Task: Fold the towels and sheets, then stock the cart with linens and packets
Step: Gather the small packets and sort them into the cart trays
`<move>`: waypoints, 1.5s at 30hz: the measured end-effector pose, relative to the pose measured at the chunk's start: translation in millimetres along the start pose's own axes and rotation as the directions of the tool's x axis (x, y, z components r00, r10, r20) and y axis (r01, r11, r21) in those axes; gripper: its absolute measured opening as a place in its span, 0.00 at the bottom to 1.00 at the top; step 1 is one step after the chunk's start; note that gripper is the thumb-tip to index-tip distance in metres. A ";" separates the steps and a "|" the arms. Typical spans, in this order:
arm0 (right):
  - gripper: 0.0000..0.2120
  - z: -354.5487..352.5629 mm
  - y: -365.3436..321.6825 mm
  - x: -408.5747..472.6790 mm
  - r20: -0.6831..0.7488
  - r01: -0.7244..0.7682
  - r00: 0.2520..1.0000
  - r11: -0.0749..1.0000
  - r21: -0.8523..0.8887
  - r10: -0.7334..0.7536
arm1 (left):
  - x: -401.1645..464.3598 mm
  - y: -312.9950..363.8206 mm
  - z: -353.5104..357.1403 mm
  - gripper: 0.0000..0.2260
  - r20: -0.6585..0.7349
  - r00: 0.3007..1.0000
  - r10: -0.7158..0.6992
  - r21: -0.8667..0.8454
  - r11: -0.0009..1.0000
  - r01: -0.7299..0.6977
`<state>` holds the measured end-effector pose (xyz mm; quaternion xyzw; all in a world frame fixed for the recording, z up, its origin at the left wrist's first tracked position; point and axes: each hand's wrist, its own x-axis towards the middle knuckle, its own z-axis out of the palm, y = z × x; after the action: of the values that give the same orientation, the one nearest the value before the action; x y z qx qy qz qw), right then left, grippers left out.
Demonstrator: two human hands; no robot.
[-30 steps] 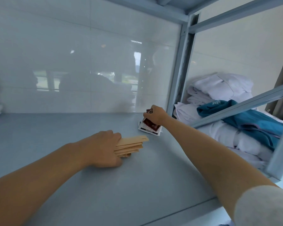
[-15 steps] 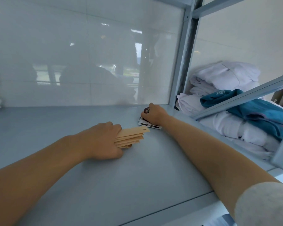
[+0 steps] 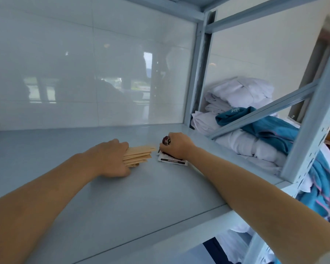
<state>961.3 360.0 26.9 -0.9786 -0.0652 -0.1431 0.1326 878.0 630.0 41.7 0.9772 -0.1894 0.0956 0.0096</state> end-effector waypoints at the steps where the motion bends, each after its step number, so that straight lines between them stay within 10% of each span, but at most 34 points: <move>1: 0.20 -2.6 -1.2 -9.3 -0.010 0.002 1.000 1.000 -0.005 -0.002 | -0.1 -1.1 -1.0 0.24 -0.014 1.000 0.002 0.013 1.000 -0.002; 24: 0.14 -115.8 46.3 -286.2 -0.392 -0.254 0.900 0.961 -0.112 0.192 | -71.9 154.7 -36.1 0.25 -0.306 0.851 0.426 0.002 0.895 -0.447; 45: 0.13 -266.4 260.2 -545.2 -0.538 -0.577 0.768 0.740 -0.345 0.348 | -80.1 501.3 -19.7 0.29 -0.447 0.520 0.728 0.027 0.592 -0.805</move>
<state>416.1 -11.7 48.2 -0.9038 0.2573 -0.3331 -0.0773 615.1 195.4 37.1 0.7423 -0.6030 0.2759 0.0958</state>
